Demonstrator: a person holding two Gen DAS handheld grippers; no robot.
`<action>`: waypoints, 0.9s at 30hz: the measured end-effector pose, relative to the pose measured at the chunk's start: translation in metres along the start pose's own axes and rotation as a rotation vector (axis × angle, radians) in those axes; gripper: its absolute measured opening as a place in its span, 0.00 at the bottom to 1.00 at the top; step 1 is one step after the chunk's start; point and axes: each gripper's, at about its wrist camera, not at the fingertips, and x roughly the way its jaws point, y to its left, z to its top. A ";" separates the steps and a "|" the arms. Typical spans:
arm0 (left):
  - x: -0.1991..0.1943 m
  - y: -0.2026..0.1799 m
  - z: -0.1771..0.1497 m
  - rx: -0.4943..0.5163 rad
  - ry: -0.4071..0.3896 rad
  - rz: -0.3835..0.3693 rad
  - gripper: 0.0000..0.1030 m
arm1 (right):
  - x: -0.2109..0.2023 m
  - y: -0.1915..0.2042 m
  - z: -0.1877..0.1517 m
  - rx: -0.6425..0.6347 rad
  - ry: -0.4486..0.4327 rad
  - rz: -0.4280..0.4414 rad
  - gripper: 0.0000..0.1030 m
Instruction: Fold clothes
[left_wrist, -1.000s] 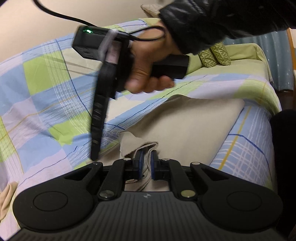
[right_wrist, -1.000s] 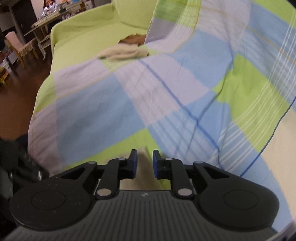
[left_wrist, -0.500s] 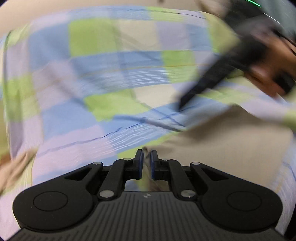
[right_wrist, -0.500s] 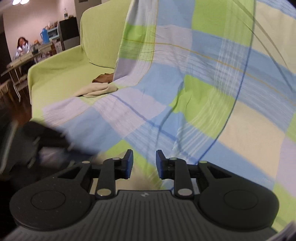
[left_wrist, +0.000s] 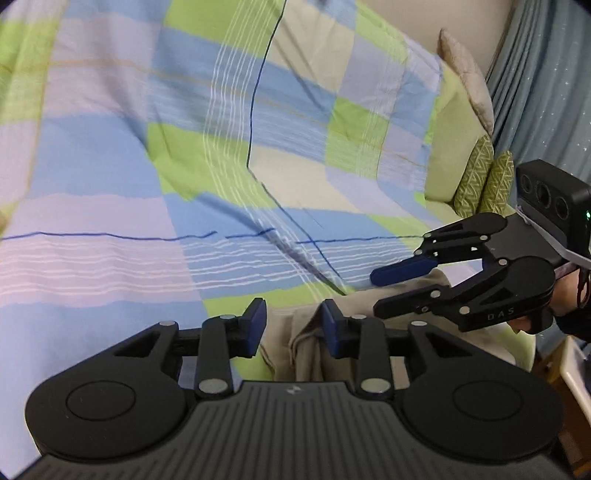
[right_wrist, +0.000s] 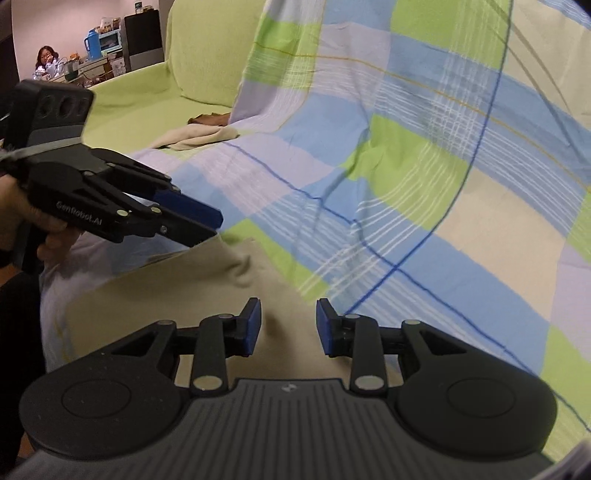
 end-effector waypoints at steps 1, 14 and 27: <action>0.006 0.001 0.000 0.009 0.026 -0.006 0.36 | 0.001 -0.004 -0.001 0.006 0.005 -0.001 0.28; -0.012 0.008 0.010 0.075 -0.112 0.156 0.09 | -0.008 -0.009 -0.021 0.000 -0.069 -0.093 0.07; 0.028 -0.005 0.016 0.212 0.097 0.087 0.05 | -0.012 -0.019 -0.045 0.082 -0.062 -0.086 0.14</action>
